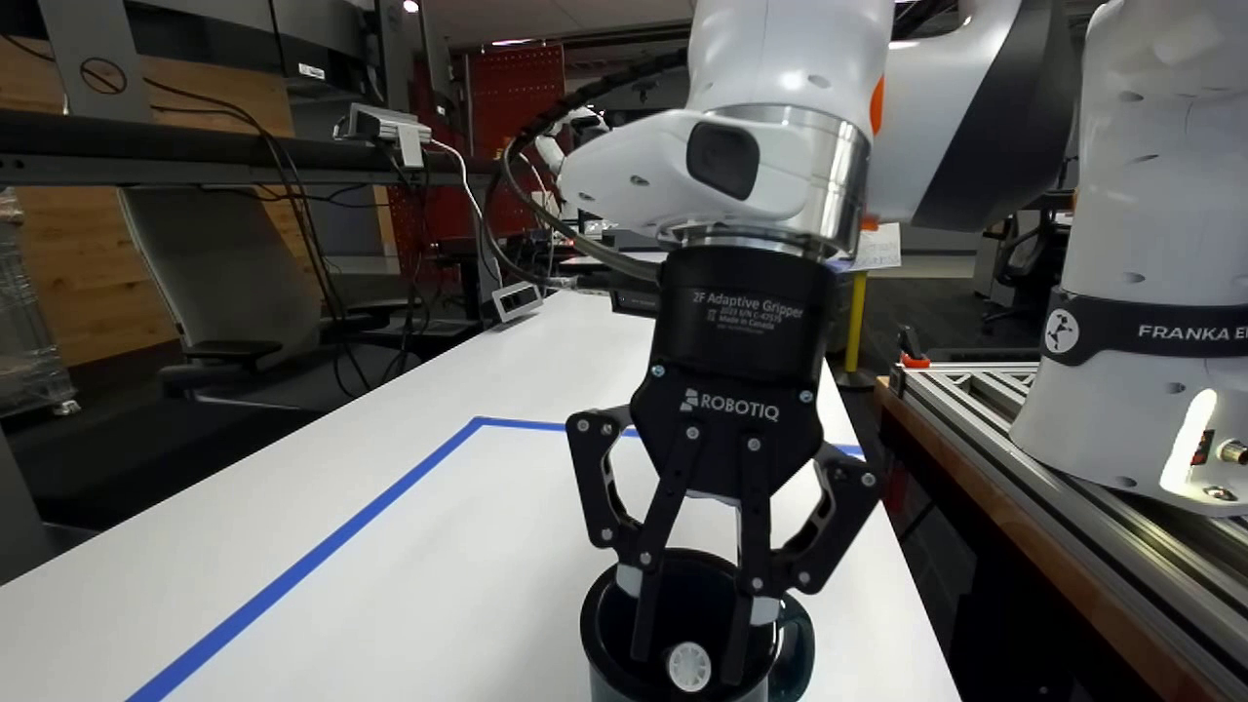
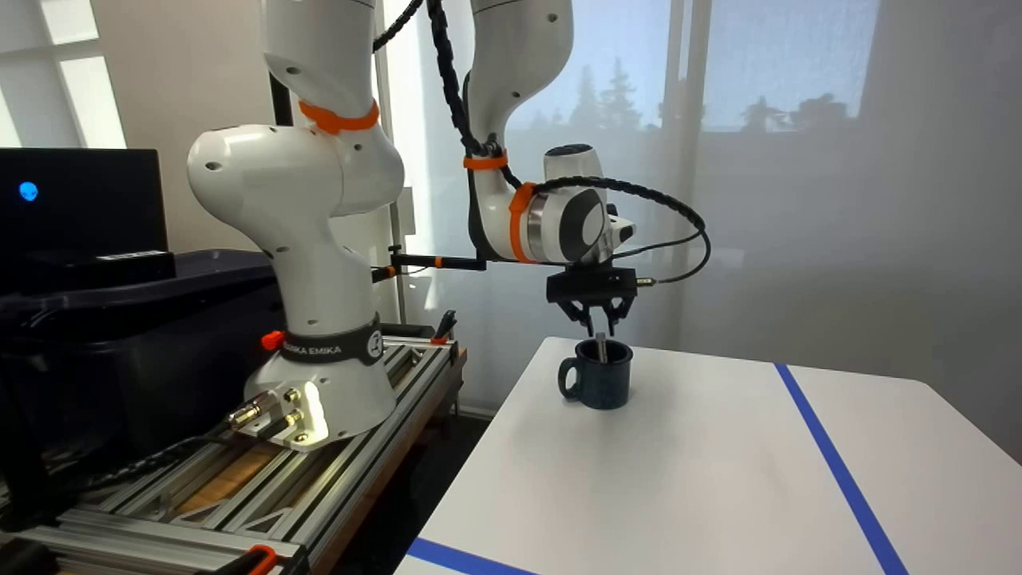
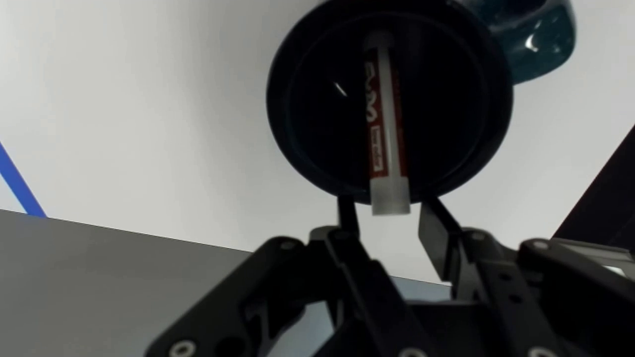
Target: Remove the red marker from the mug.
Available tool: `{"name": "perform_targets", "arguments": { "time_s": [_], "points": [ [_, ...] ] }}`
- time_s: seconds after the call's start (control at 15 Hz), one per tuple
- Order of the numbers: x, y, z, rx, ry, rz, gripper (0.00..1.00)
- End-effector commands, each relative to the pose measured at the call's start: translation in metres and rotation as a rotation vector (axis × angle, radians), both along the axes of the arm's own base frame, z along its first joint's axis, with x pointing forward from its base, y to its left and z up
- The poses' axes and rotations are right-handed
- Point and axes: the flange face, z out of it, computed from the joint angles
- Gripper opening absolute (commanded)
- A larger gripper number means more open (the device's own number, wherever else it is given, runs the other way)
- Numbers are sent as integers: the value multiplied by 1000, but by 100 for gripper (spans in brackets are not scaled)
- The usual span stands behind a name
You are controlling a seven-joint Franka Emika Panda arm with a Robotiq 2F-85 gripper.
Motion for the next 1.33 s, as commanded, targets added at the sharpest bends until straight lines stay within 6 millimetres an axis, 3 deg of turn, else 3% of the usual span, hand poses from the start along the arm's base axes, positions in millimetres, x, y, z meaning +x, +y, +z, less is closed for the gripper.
{"name": "perform_targets", "arguments": {
  "time_s": [0.0, 0.27, 0.4, 0.47, 0.53, 1.13, 1.2, 1.27],
  "points": [
    [6, 3, -4, 15, 0, 26, 33],
    [7, 4, -10, 23, 14, 37, 29],
    [7, 5, -12, 26, 21, 41, 7],
    [7, 5, -11, 27, 20, 37, 1],
    [7, 5, -9, 29, 16, 30, 5],
    [-18, -6, 13, 38, 13, -70, 5],
    [-4, -1, 15, 53, 16, -91, 5],
    [-4, -4, 19, 59, 15, -126, 5]
  ]
}}
